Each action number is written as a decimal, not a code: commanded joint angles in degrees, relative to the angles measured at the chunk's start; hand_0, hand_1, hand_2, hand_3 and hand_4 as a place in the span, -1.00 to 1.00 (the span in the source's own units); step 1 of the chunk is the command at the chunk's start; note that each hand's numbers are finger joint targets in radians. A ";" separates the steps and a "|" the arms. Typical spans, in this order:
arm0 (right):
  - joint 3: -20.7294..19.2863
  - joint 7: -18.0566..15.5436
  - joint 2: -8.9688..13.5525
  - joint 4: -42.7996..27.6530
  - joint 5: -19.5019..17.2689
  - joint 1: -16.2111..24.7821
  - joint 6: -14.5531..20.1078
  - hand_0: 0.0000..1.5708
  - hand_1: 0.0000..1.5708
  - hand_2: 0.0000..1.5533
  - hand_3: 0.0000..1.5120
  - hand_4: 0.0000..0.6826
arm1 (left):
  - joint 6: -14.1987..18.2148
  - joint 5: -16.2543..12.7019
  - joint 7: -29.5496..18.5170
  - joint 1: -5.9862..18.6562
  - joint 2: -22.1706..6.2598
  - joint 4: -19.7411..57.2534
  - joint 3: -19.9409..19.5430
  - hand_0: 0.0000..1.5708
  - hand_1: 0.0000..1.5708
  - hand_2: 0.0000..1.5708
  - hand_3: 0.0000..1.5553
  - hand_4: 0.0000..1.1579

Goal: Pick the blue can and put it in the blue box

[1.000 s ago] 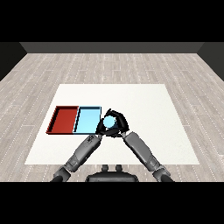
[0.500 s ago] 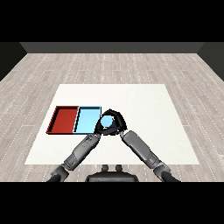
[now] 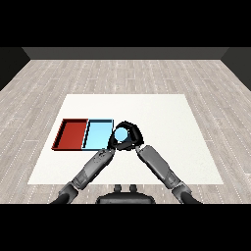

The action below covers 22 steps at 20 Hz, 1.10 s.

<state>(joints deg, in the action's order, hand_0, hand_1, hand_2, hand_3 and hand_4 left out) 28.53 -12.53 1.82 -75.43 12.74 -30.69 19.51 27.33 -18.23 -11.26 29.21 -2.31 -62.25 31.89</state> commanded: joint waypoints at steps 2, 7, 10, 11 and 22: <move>0.24 0.66 -1.74 -3.22 4.52 3.74 -1.60 0.83 0.83 0.85 0.84 0.52 | 1.12 -3.83 -8.28 -2.38 2.21 -0.42 -1.53 1.00 1.00 0.99 0.84 0.11; -1.97 4.30 -1.67 -2.96 -1.08 3.64 -1.93 -1.00 -1.00 -1.00 -1.00 -1.00 | 5.27 -4.63 -13.22 0.33 2.27 1.24 -1.53 1.00 1.00 0.98 0.89 0.80; -2.21 4.55 -1.78 -3.32 -1.50 3.98 -2.25 -1.00 -1.00 -1.00 -1.00 -1.00 | 5.33 -5.59 -14.12 0.79 2.28 2.13 -1.25 1.00 1.00 0.98 0.89 0.80; -2.23 4.53 -1.79 -3.31 -1.51 4.00 -2.28 -1.00 -1.00 -1.00 -1.00 -1.00 | 7.84 -9.50 -14.43 4.63 2.28 4.85 0.97 1.00 1.00 0.98 0.89 0.80; -10.66 -0.35 -1.82 -2.46 1.16 3.06 -4.93 -1.00 -1.00 -1.00 -1.00 -1.00 | 7.25 -4.00 -19.02 1.77 2.28 5.93 -1.47 1.00 1.00 1.00 0.90 0.97</move>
<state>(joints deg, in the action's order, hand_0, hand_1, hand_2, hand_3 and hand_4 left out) 21.94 -10.83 0.02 -79.12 11.58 -26.59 17.49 33.73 -21.65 -27.86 29.87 -0.42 -58.46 31.05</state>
